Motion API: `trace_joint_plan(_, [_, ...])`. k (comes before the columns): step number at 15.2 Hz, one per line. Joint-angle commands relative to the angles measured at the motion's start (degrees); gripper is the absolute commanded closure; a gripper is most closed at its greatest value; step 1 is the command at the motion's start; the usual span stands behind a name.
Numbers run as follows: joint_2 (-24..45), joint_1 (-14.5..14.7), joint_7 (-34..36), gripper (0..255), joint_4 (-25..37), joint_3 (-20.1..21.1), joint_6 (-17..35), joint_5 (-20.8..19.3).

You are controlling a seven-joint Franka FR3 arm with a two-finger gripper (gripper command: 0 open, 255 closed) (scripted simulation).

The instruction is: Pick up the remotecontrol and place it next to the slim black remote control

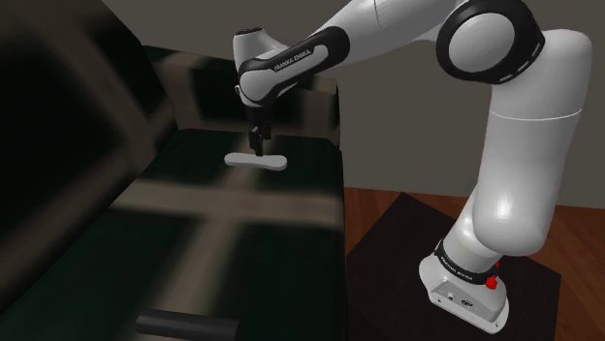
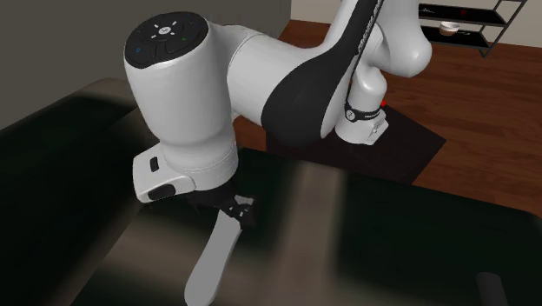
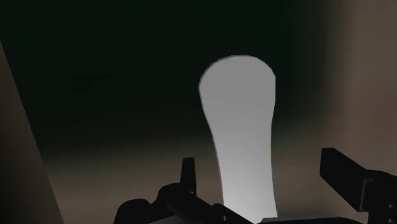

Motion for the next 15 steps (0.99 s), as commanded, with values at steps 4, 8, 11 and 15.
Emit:
trace_joint_plan(4, [6.9,0.9,-0.7,0,5.8,0.5,1.1,-0.5])
trace_joint_plan(8, [8.2,0.9,-0.5,0,4.6,0.3,3.6,-0.8])
trace_joint_plan(11, [8.8,0.9,-0.5,0,4.2,0.3,4.6,-0.9])
trace_joint_plan(15, [8.8,0.9,-0.5,0,4.2,0.3,4.6,-0.9])
